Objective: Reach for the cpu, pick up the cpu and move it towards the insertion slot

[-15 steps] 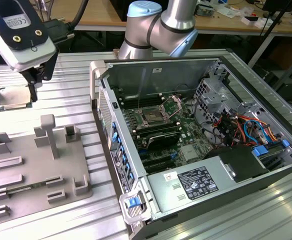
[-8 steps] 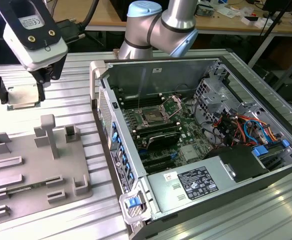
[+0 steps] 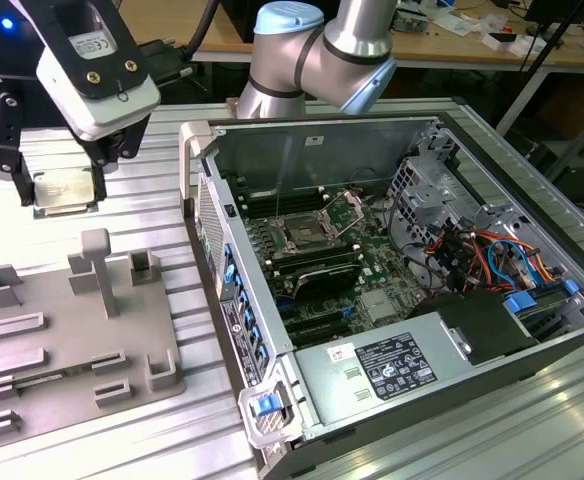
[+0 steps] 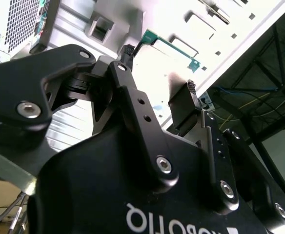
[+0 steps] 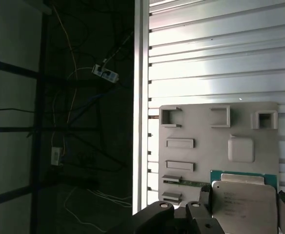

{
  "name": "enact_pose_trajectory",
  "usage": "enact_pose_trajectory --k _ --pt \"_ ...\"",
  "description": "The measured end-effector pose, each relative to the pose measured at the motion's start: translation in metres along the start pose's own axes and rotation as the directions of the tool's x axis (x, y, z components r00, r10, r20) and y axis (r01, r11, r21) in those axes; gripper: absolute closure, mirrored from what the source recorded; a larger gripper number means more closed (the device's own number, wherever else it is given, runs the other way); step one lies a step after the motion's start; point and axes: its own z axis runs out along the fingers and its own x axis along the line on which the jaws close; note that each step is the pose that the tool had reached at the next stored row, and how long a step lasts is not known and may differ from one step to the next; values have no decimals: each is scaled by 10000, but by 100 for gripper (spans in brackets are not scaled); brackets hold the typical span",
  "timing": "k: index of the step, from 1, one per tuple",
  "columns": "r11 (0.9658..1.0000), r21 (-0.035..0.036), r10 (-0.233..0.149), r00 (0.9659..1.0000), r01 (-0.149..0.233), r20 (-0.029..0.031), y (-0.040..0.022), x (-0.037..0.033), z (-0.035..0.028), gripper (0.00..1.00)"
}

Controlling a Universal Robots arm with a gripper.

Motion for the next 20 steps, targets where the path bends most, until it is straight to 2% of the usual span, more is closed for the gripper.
enact_pose_trajectory --k 3,7,11,17,20 --pt "10000 12 11 10000 -11 1 -1 -42 0 45" --pt "9999 107 63 10000 -63 0 0 -142 2 45" --pt "9998 160 92 10000 -92 1 -2 -324 6 45" --pt "9998 185 105 9999 -105 1 -4 -437 14 45" --pt "9996 236 130 9999 -130 3 -5 -518 19 45"
